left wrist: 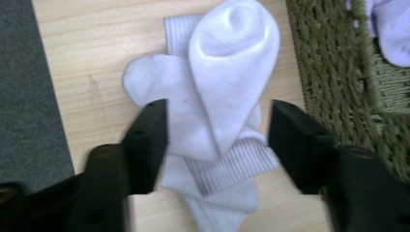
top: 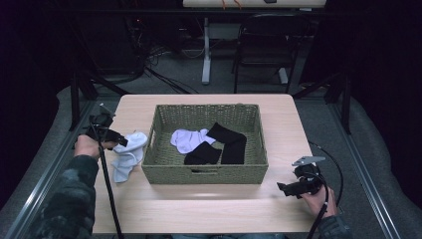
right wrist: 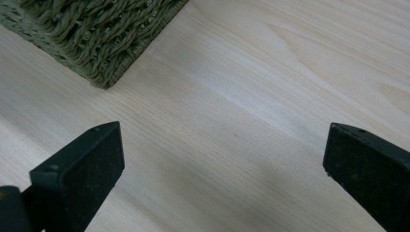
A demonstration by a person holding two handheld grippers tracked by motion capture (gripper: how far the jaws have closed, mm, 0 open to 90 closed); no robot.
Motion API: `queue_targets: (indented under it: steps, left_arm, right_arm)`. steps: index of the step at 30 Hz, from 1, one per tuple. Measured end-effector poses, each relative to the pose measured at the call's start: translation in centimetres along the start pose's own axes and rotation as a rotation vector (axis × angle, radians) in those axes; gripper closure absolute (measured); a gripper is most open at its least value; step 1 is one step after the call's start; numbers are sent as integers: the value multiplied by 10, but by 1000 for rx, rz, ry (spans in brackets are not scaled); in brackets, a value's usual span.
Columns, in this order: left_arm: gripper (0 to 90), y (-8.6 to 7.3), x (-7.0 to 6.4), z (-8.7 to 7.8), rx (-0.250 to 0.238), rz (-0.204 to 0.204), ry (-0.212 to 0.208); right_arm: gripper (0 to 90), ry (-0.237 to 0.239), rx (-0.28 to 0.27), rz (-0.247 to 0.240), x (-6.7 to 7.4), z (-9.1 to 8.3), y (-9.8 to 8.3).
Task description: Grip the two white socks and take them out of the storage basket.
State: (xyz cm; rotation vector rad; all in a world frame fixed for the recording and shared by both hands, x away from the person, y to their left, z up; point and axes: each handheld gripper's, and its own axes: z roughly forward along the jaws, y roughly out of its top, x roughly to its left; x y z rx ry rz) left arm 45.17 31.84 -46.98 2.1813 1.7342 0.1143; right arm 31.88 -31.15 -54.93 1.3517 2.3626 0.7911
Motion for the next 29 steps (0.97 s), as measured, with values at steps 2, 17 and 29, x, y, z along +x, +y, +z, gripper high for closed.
queue_targets:
  steps: [2, 17, 29]
  left_arm:
    - [250, -6, -2, -7, -23, 2, 5]
    - [36, -89, -23, -25, -66, 43, 74]
    - [3, -131, -33, -7, -80, 30, 100]
  right_arm:
    - [3, 1, 0, 1, 0, 0, 0]
    - [3, -3, 10, -3, 1, 1, 0]
    - [4, -8, 13, -7, 2, 2, 1]
